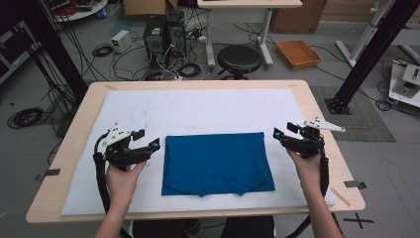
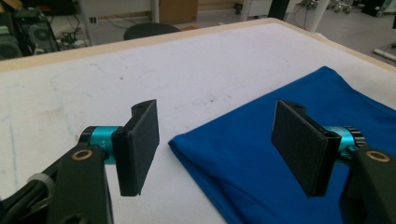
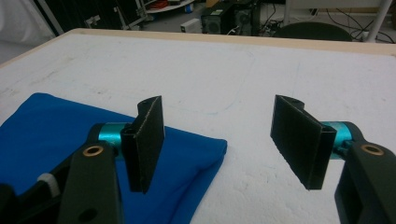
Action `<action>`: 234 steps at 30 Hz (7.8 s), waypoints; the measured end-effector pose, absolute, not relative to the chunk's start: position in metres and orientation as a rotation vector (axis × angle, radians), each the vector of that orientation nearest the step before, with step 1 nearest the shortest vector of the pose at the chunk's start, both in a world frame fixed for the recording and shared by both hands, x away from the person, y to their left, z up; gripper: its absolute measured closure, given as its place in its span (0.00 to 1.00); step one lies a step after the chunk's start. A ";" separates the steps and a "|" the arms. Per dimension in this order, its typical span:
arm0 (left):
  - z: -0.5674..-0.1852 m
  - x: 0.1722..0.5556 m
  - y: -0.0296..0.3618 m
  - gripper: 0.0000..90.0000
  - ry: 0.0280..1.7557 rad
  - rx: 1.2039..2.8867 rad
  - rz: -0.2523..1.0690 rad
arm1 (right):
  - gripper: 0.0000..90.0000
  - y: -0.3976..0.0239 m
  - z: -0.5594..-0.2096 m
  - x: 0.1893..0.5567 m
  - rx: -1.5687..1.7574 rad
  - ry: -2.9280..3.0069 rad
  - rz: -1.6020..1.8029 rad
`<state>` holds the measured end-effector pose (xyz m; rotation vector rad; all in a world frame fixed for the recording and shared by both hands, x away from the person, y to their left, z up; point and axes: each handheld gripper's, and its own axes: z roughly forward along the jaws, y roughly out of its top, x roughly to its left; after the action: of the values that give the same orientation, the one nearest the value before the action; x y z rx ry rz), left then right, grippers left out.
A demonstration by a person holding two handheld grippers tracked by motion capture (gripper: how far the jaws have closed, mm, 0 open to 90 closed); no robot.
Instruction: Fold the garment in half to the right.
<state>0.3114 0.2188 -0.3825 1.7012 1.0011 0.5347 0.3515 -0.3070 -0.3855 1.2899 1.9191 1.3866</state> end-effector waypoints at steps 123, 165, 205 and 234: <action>-0.453 0.238 0.174 0.65 1.392 1.728 0.393 | 0.65 0.033 -0.423 0.436 0.950 2.525 1.185; -0.453 0.242 0.176 0.68 1.412 1.731 0.416 | 0.97 0.024 -0.417 0.439 0.934 2.516 1.221; -0.405 0.267 0.043 0.97 1.059 1.720 0.071 | 0.97 -0.118 -0.355 0.434 0.825 2.491 1.248; -0.437 0.303 -0.091 0.65 0.913 1.769 -0.105 | 0.72 -0.264 -0.407 0.441 1.152 2.360 0.970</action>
<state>0.3029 -0.0914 -0.4373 1.7687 0.9134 -0.1047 0.4408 -0.2635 -0.4071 1.1518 2.3597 0.9699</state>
